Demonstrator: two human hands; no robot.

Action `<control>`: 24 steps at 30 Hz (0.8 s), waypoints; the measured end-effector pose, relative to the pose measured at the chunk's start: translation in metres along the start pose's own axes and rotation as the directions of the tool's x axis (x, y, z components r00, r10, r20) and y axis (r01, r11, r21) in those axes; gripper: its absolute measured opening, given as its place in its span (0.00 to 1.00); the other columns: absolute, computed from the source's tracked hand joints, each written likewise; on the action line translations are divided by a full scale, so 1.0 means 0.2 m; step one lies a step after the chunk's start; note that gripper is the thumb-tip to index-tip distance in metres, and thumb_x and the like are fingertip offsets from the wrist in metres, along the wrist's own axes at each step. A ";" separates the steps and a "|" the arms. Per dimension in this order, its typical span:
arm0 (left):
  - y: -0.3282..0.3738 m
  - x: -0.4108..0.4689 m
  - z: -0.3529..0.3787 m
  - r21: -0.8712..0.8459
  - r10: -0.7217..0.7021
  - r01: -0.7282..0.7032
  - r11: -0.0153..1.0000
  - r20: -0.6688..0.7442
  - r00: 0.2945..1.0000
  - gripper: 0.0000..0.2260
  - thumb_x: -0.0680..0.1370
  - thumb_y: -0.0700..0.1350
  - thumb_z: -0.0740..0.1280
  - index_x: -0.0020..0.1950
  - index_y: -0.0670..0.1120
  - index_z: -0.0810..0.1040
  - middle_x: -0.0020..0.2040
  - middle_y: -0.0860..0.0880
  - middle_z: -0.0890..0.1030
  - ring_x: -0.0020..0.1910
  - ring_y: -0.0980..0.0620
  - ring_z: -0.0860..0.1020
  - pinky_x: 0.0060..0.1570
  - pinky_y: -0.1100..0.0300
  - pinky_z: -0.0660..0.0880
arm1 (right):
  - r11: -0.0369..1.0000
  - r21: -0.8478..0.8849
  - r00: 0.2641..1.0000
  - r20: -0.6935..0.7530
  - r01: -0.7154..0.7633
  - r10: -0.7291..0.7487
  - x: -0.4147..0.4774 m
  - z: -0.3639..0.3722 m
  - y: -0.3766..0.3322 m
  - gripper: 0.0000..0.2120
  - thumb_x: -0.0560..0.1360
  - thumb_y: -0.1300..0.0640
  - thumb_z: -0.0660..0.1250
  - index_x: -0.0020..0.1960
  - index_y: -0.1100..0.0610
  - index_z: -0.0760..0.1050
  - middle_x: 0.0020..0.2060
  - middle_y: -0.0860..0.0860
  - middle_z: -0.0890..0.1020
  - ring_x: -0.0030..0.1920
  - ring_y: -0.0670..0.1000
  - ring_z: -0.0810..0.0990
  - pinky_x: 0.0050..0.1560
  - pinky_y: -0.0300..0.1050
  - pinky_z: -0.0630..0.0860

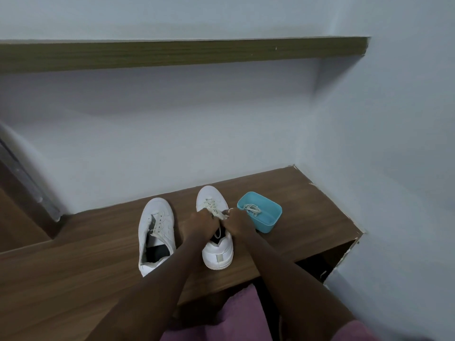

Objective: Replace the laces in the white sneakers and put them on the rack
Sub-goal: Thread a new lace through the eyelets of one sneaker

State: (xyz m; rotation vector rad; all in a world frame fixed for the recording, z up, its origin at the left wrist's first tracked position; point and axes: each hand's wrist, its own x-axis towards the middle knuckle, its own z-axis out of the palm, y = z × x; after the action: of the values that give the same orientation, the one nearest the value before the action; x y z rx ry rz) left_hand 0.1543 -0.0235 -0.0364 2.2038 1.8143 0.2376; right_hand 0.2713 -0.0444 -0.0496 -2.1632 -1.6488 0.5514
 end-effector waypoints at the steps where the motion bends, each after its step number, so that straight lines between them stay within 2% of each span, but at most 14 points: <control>1: 0.02 0.01 -0.02 0.049 0.023 -0.021 0.999 -0.046 0.999 0.14 0.79 0.50 0.55 0.55 0.43 0.75 0.51 0.44 0.81 0.50 0.43 0.79 0.47 0.54 0.72 | 0.999 0.048 1.000 -0.019 -0.024 0.024 0.00 -0.03 0.01 0.17 0.78 0.53 0.61 0.64 0.58 0.75 0.58 0.55 0.80 0.59 0.55 0.78 0.53 0.44 0.71; 3: 0.09 0.03 -0.05 0.112 0.064 -0.050 0.992 -0.126 0.990 0.13 0.79 0.48 0.54 0.54 0.44 0.75 0.49 0.43 0.82 0.48 0.43 0.79 0.48 0.54 0.71 | 0.989 0.118 0.990 -0.095 -0.094 0.106 0.02 -0.11 0.05 0.16 0.78 0.53 0.60 0.62 0.59 0.77 0.56 0.56 0.81 0.57 0.56 0.78 0.53 0.45 0.71; 5: 0.16 0.08 -0.06 0.112 0.115 -0.100 0.989 -0.136 0.984 0.14 0.80 0.45 0.54 0.57 0.44 0.77 0.50 0.43 0.82 0.49 0.43 0.79 0.48 0.55 0.71 | 0.973 0.166 0.969 -0.159 -0.162 0.188 0.06 -0.16 0.11 0.15 0.79 0.55 0.59 0.60 0.60 0.78 0.55 0.57 0.81 0.56 0.56 0.78 0.55 0.47 0.73; 8: 0.28 0.16 -0.03 0.128 0.264 -0.255 0.958 -0.054 0.963 0.14 0.80 0.44 0.57 0.62 0.46 0.76 0.54 0.43 0.81 0.53 0.44 0.79 0.49 0.55 0.74 | 0.973 0.132 0.960 -0.182 -0.192 0.214 0.13 -0.21 0.21 0.13 0.79 0.59 0.58 0.55 0.65 0.78 0.53 0.60 0.81 0.55 0.56 0.78 0.53 0.46 0.72; 10: 0.35 0.22 0.03 0.165 0.353 -0.345 0.924 -0.022 0.935 0.15 0.79 0.44 0.58 0.64 0.48 0.76 0.56 0.46 0.80 0.55 0.46 0.78 0.52 0.56 0.73 | 0.973 0.096 0.962 -0.162 -0.208 0.222 0.18 -0.24 0.28 0.13 0.80 0.61 0.57 0.56 0.66 0.77 0.55 0.60 0.80 0.56 0.57 0.78 0.54 0.45 0.70; 12: 0.40 0.28 0.08 0.140 0.382 -0.378 0.915 -0.009 0.924 0.16 0.79 0.42 0.57 0.64 0.49 0.77 0.57 0.47 0.80 0.56 0.48 0.77 0.52 0.57 0.72 | 0.972 0.056 0.964 -0.127 -0.227 0.232 0.23 -0.23 0.33 0.14 0.81 0.60 0.55 0.59 0.65 0.75 0.57 0.60 0.79 0.58 0.56 0.77 0.55 0.44 0.70; 16: 0.46 0.33 0.18 0.060 0.353 -0.355 0.933 0.040 0.935 0.14 0.78 0.39 0.59 0.58 0.45 0.80 0.54 0.46 0.80 0.54 0.48 0.77 0.50 0.58 0.73 | 0.969 -0.011 0.968 -0.059 -0.246 0.245 0.32 -0.18 0.39 0.13 0.81 0.60 0.56 0.60 0.65 0.74 0.58 0.59 0.79 0.59 0.55 0.77 0.55 0.42 0.70; 19: 0.44 0.36 0.24 -0.061 0.251 -0.249 0.967 0.023 0.968 0.15 0.79 0.36 0.58 0.62 0.44 0.77 0.57 0.44 0.77 0.57 0.47 0.76 0.53 0.57 0.73 | 0.968 -0.017 0.968 0.002 -0.252 0.252 0.38 -0.12 0.40 0.15 0.79 0.56 0.60 0.58 0.65 0.74 0.56 0.59 0.79 0.57 0.55 0.78 0.51 0.42 0.68; 21: 0.43 0.38 0.25 -0.141 0.188 -0.189 0.972 -0.021 0.982 0.16 0.79 0.37 0.57 0.64 0.45 0.77 0.56 0.43 0.76 0.56 0.46 0.76 0.52 0.57 0.73 | 0.957 0.008 0.957 0.033 -0.289 0.288 0.41 -0.08 0.39 0.18 0.79 0.52 0.61 0.61 0.64 0.73 0.57 0.57 0.79 0.58 0.55 0.77 0.54 0.43 0.69; 24: 0.42 0.38 0.26 -0.229 0.162 -0.175 0.958 -0.077 0.984 0.15 0.79 0.37 0.57 0.60 0.45 0.79 0.52 0.43 0.78 0.51 0.46 0.78 0.50 0.57 0.75 | 0.928 0.001 0.928 0.026 -0.372 0.372 0.45 -0.02 0.38 0.19 0.79 0.49 0.60 0.65 0.60 0.70 0.60 0.56 0.76 0.62 0.55 0.74 0.61 0.47 0.69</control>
State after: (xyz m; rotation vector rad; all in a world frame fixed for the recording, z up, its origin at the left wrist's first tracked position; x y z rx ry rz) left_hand 0.2633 0.0312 -0.0630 2.2016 1.5353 0.5278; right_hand 0.3573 0.0231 -0.0916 -2.4899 -1.2446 0.6881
